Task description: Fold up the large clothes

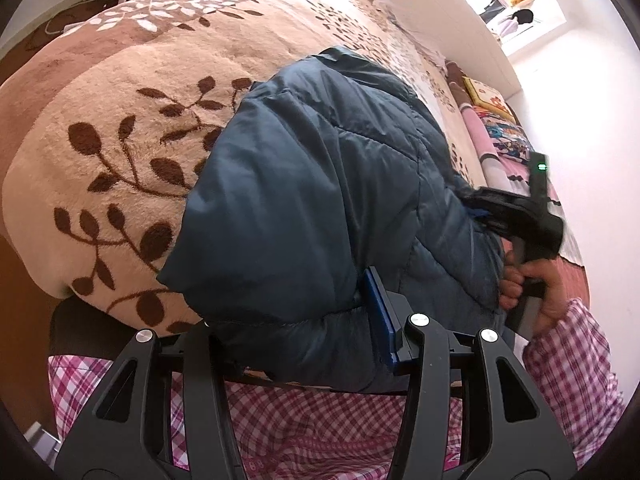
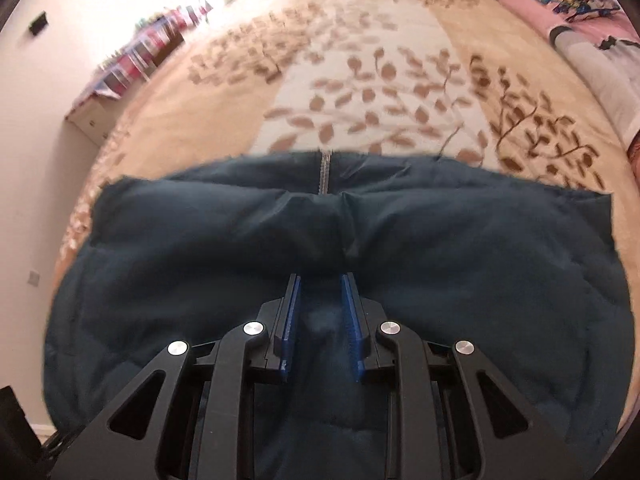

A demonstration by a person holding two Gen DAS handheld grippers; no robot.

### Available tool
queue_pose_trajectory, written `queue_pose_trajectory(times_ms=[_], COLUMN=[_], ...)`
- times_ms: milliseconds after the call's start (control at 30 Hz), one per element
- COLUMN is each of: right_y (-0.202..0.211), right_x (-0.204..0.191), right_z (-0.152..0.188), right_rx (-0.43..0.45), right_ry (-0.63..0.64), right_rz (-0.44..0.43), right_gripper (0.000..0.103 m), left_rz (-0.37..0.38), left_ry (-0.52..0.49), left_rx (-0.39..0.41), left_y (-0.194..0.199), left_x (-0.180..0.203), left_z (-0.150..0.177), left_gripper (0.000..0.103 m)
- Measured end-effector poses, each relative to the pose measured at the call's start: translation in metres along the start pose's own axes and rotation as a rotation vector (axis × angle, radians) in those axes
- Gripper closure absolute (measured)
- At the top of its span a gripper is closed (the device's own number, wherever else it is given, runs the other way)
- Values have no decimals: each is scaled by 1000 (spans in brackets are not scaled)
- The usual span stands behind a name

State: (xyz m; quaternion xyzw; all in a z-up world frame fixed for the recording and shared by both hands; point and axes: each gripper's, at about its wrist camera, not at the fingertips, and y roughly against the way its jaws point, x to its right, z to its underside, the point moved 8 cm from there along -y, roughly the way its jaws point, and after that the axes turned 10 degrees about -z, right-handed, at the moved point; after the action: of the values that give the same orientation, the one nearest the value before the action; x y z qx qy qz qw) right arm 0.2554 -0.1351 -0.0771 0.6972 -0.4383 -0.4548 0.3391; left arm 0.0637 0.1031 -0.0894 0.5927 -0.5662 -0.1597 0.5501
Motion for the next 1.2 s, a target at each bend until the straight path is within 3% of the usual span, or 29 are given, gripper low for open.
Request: queue_pose_trajectory(times_ms=[267,400,600,700,800,900,1100,1200], right_y=[-27,-34,-35,-33,-29,-11,66,81], right_x=[12,15,15,16,13,5,-28,-35], right_z=[4,4,5,5,1,-4,14,42], right_rx=[-86,-93,-80,-82,-107,-95,48,42], right_ry=[-17,-25,-31,-34,-35,-32,36,42], right_rz=[-10,-11,-22,-22,-5,-40,-159,-207], right_gripper=[80,81,81,81,81,81,81,91], left_rz=[26,69,192,162,72,56,27,22], left_ry=[16,55,245,276,236,212,175,174], left_rx=[-1,-17,-67,-83,-69,-44,-18,-13], left_y=[0,2,-4,-12,-17,-11,-4,-3], left_x=[3,6,-3,-7,-7,-5,0,-2], left_z=[-5,-8,-16,-14,-7,-4,-3,-5], left_gripper=[47,38,30,30,51,65,69,69])
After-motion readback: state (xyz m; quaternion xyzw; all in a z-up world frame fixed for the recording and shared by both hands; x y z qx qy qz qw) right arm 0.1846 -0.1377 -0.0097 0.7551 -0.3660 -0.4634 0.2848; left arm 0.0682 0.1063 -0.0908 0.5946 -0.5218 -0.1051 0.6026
